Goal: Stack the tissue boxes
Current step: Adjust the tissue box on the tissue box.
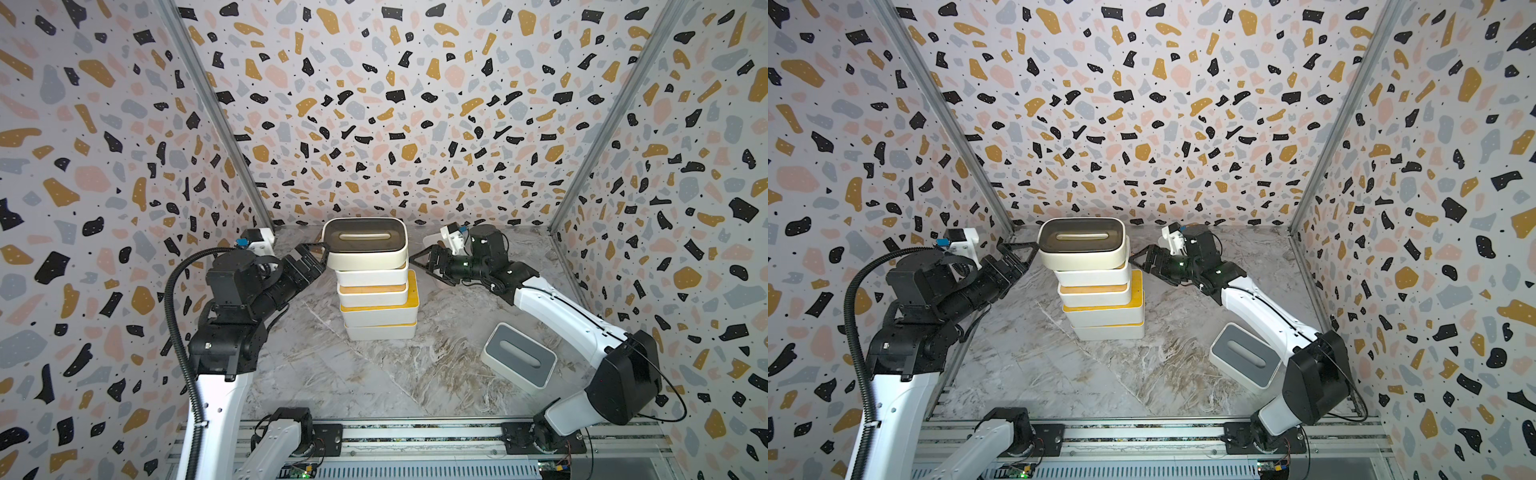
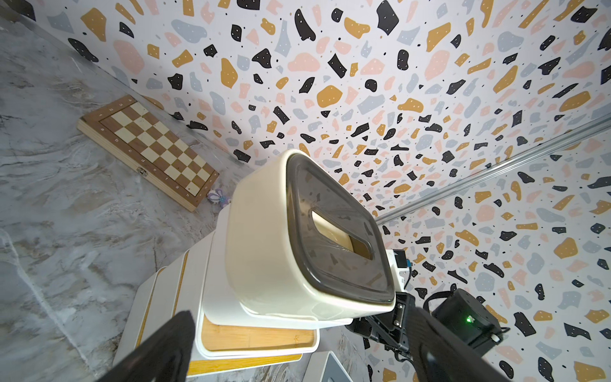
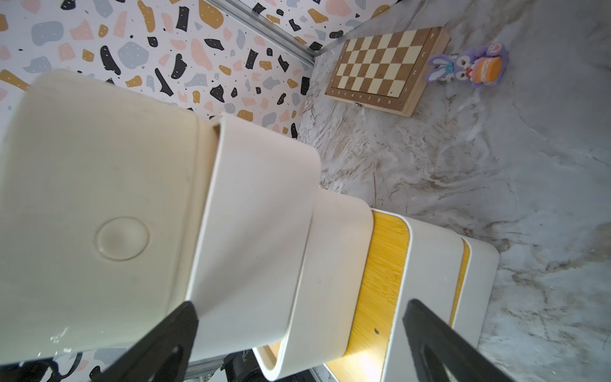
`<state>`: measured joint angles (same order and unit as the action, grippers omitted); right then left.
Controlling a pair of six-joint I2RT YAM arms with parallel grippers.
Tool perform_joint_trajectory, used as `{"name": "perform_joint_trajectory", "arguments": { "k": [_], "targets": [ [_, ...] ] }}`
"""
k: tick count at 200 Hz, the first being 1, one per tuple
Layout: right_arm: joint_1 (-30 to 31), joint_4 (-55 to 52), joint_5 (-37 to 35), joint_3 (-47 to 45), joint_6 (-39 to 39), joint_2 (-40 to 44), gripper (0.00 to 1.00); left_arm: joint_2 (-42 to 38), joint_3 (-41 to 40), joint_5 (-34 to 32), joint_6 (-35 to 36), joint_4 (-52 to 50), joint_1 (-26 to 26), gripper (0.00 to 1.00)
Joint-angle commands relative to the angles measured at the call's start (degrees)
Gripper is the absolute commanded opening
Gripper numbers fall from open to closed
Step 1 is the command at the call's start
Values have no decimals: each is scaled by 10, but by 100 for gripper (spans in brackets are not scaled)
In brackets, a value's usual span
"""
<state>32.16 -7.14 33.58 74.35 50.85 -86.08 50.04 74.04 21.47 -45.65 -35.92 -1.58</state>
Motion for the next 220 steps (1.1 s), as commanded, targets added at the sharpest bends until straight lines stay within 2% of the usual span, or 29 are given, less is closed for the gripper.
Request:
{"name": "perform_joint_trajectory", "arguments": {
  "k": [1, 36, 51, 62, 82, 111, 150, 200, 220],
  "targets": [
    [-11, -25, -19, 5, -18, 32, 99, -1, 0, -4, 21, -3, 3, 100],
    [-48, -28, -38, 4, -84, 26, 100, -11, 6, -28, 51, -20, 5, 100],
    [-72, 21, 0, -9, -95, 10, 97, -17, 2, -50, 64, -35, 5, 99],
    [-83, 30, 3, 4, -116, -8, 95, -18, 2, -63, 77, -57, 6, 99],
    [-83, 24, 8, 43, -190, -59, 95, -32, -12, -95, 90, -90, 7, 100],
    [-82, 96, 47, 62, -215, -104, 95, -67, -45, -124, 102, -105, 7, 100],
    [-50, 83, 73, 142, -271, -180, 96, -84, -112, -85, 97, -81, 7, 96],
    [-36, 100, 117, 170, -297, -224, 97, -113, -183, -32, 85, -30, 7, 88],
    [-41, 92, 102, 171, -298, -221, 97, -108, -189, -16, 91, -16, 7, 86]
  ]
}}
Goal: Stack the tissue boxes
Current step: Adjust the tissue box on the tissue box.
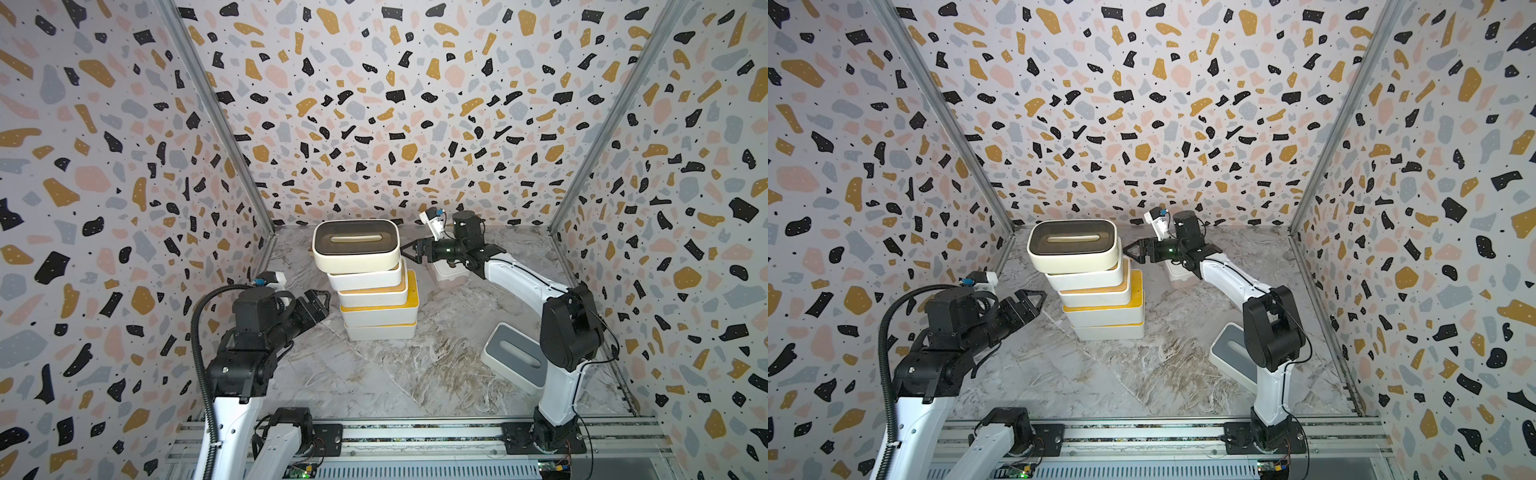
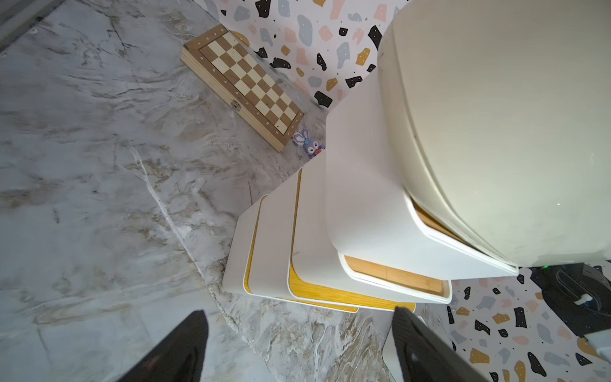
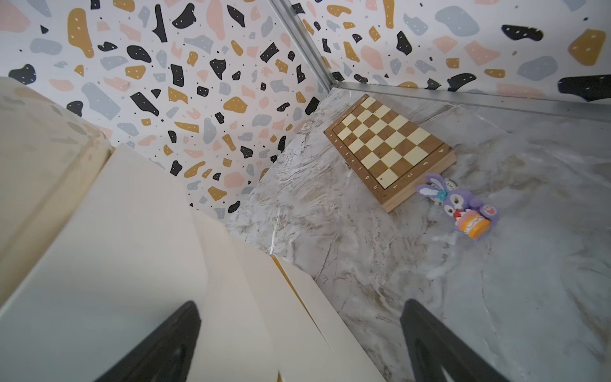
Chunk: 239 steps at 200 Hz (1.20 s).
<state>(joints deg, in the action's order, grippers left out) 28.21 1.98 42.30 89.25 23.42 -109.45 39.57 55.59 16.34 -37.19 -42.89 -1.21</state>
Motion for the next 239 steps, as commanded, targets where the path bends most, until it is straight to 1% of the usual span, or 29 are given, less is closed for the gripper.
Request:
{"name": "perform_joint_trajectory", "arguments": {
  "k": [1, 10, 21, 36, 50, 59, 72, 83, 90, 103, 118, 148, 172, 181, 194, 220, 239],
  "targets": [
    [-2, 0, 15, 23, -25, 12, 97, -3, -5, 35, 8, 54, 3, 86],
    [-9, -4, 12, 17, -20, 19, 97, -6, -5, 36, 18, 52, 3, 84],
    [-16, 16, 0, -13, -13, 40, 97, -13, -8, 38, 28, 54, 3, 84],
    [-26, 42, -6, -42, 2, 63, 97, -28, -18, 16, 35, 52, 3, 84],
    [-30, 37, -15, -42, 11, 71, 97, -38, -30, -5, 37, 56, 3, 84],
    [-31, 28, -20, -37, 17, 75, 97, -35, -23, -31, 40, 33, 3, 83],
    [-30, 29, -38, -49, 28, 89, 97, -33, -18, -41, 44, 22, 3, 82],
    [-32, 35, -50, -63, 42, 103, 97, -34, -16, -56, 44, 18, 3, 77],
    [-33, 33, -56, -68, 53, 108, 97, -31, -15, -63, 43, 19, 3, 76],
    [-32, 39, -49, -78, 68, 115, 97, -16, -4, -82, 42, 10, 5, 75],
    [-31, 39, -54, -86, 79, 121, 97, 9, 14, -79, 46, 13, 12, 74],
    [-31, 31, -63, -93, 84, 129, 97, 53, 19, -51, 29, 79, 39, 73],
    [-30, 25, -63, -94, 87, 130, 97, 85, 5, -17, 10, 130, 76, 73],
    [-30, 23, -67, -95, 87, 132, 97, 89, -4, -21, 6, 154, 87, 74],
    [-29, 19, -77, -96, 85, 134, 97, 104, -12, -19, 5, 198, 95, 75],
    [-26, 17, -81, -95, 84, 129, 97, 180, -9, 19, -12, 265, 98, 76],
    [-23, 17, -90, -94, 84, 129, 97, 207, -22, 20, -28, 348, 97, 77]
  ]
}}
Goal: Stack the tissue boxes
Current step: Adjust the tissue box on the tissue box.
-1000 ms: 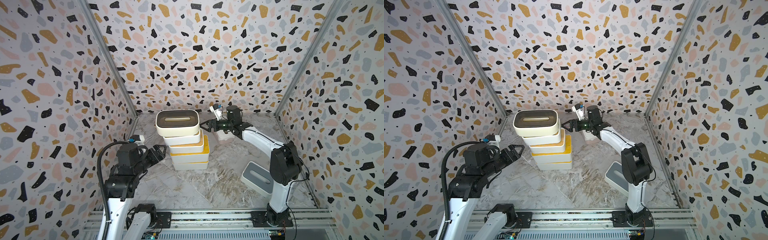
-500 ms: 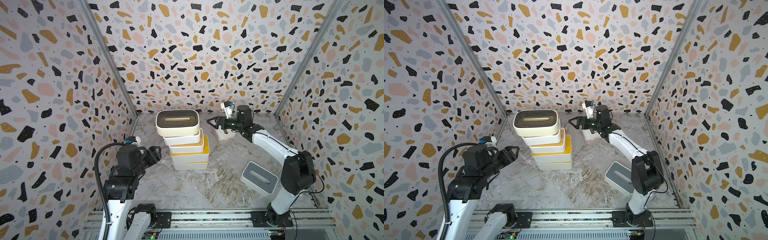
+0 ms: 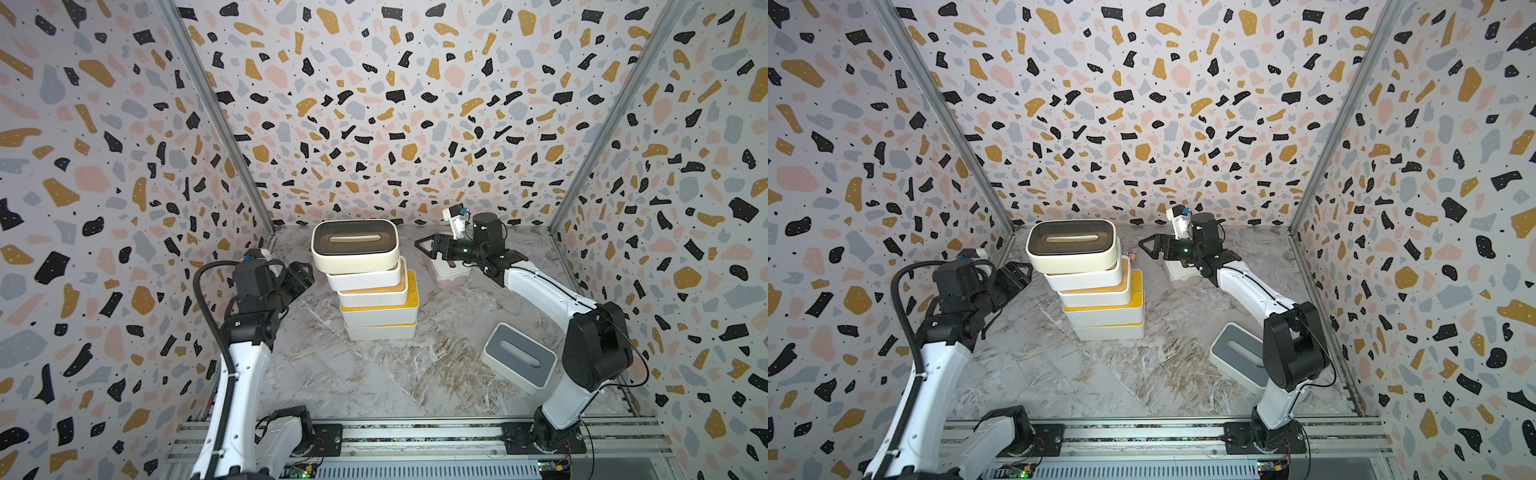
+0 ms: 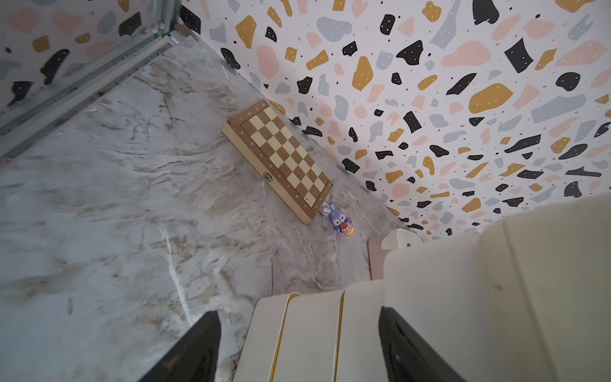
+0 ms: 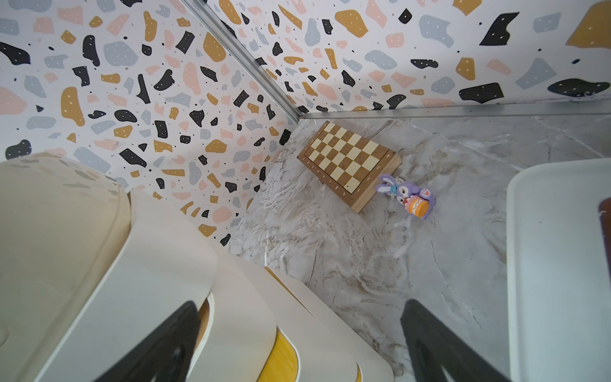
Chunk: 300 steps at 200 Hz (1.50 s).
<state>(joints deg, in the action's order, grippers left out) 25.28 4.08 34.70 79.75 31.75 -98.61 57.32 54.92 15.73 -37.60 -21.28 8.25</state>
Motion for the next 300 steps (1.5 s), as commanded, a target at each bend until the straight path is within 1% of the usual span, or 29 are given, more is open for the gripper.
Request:
{"name": "perform_joint_trajectory", "arguments": {
  "k": [1, 24, 40, 50, 77, 95, 123, 141, 163, 195, 237, 255, 274, 300],
  "targets": [
    [6, -4, -14, 1, 1, 20, 97, 32, -16, 27, -24, 135, 3, 77],
    [12, -17, -18, 16, 1, 7, 97, 77, -1, 49, -39, 166, 4, 77],
    [20, -24, -22, 28, -3, 0, 97, 101, -2, 94, -53, 210, 3, 76],
    [25, -29, -28, 34, -5, -2, 97, 110, 1, 111, -56, 215, 3, 75],
    [39, -40, -27, 45, -7, -6, 98, 91, -20, 125, -54, 231, 0, 76],
    [49, -48, -33, 47, -13, -1, 98, 92, -17, 153, -48, 216, 0, 76],
    [52, -42, -29, 35, -5, 8, 98, 86, -30, 160, -47, 213, -2, 76],
    [58, -47, -31, 32, -8, 11, 98, 93, -24, 174, -44, 213, -9, 76],
    [65, -40, -38, 14, -5, 30, 98, 95, -24, 180, -45, 213, -15, 75],
    [75, -44, -39, -1, -2, 47, 98, 97, -22, 181, -39, 208, -39, 75],
    [85, -38, -49, -33, 12, 82, 98, 97, -23, 184, -42, 206, -50, 75],
    [88, -34, -46, -41, 22, 90, 98, 95, -24, 170, -39, 204, -58, 75],
    [93, -37, -58, -51, 26, 106, 98, 102, -23, 177, -48, 205, -68, 75],
    [90, -55, -78, -50, 25, 115, 98, 97, -22, 149, -33, 185, -75, 76]
  ]
}}
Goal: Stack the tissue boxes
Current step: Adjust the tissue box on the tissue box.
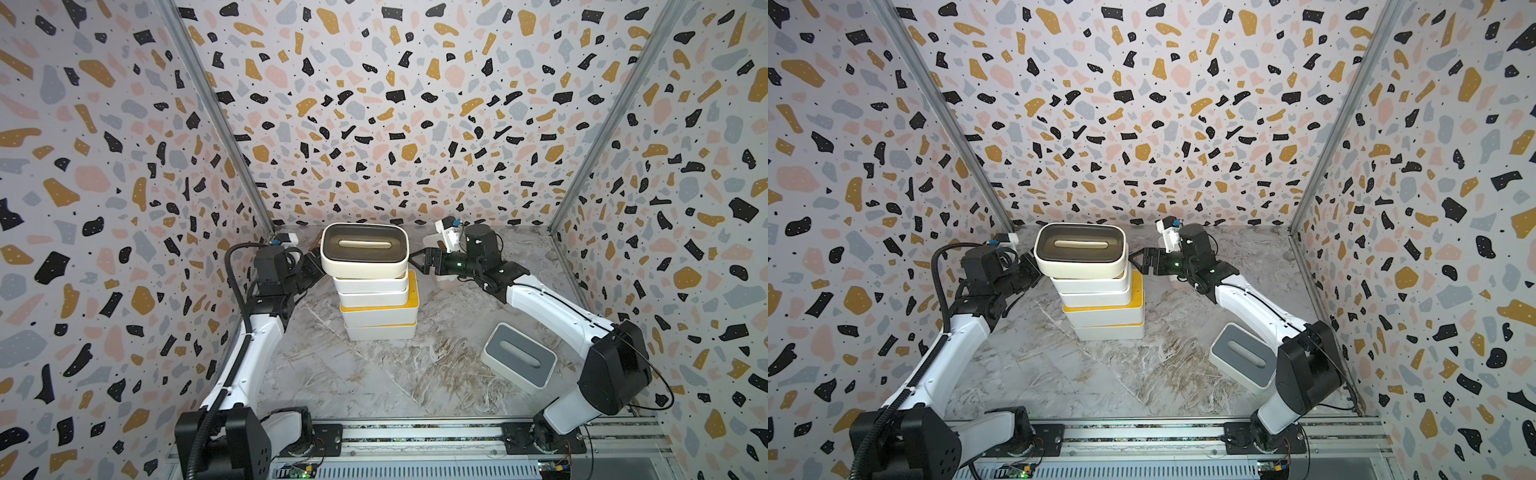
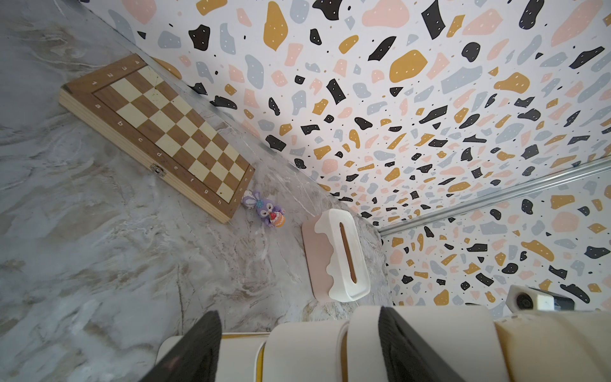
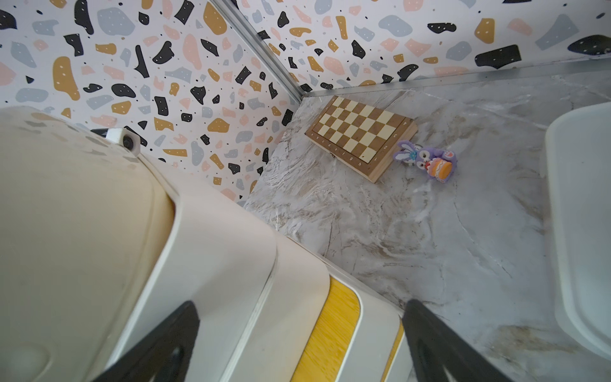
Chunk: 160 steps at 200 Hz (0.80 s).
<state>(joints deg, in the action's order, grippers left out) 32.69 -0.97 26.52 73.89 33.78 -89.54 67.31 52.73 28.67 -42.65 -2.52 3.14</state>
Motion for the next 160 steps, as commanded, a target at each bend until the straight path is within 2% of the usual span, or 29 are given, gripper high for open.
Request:
{"name": "perform_joint_trajectory", "arguments": {
  "k": [1, 47, 79, 103, 134, 160],
  "targets": [
    [15, -6, 3, 9, 4, 24, 98, -2, 0, 17, 19, -5, -24, 76],
    [-7, -49, -40, 9, 9, 38, 99, -22, 26, -66, 52, -89, -23, 81],
    [-53, -86, -75, 11, 1, 50, 100, -47, 39, -122, 70, -152, -16, 84],
    [-88, -109, -152, 15, -76, 25, 99, -79, 33, -165, 71, -198, -13, 84],
    [-144, -134, -169, 70, -205, -68, 99, -119, 39, -203, 94, -257, -12, 84],
    [-166, -160, -161, 127, -254, -145, 99, -130, 53, -213, 117, -310, -12, 84]
  ]
}}
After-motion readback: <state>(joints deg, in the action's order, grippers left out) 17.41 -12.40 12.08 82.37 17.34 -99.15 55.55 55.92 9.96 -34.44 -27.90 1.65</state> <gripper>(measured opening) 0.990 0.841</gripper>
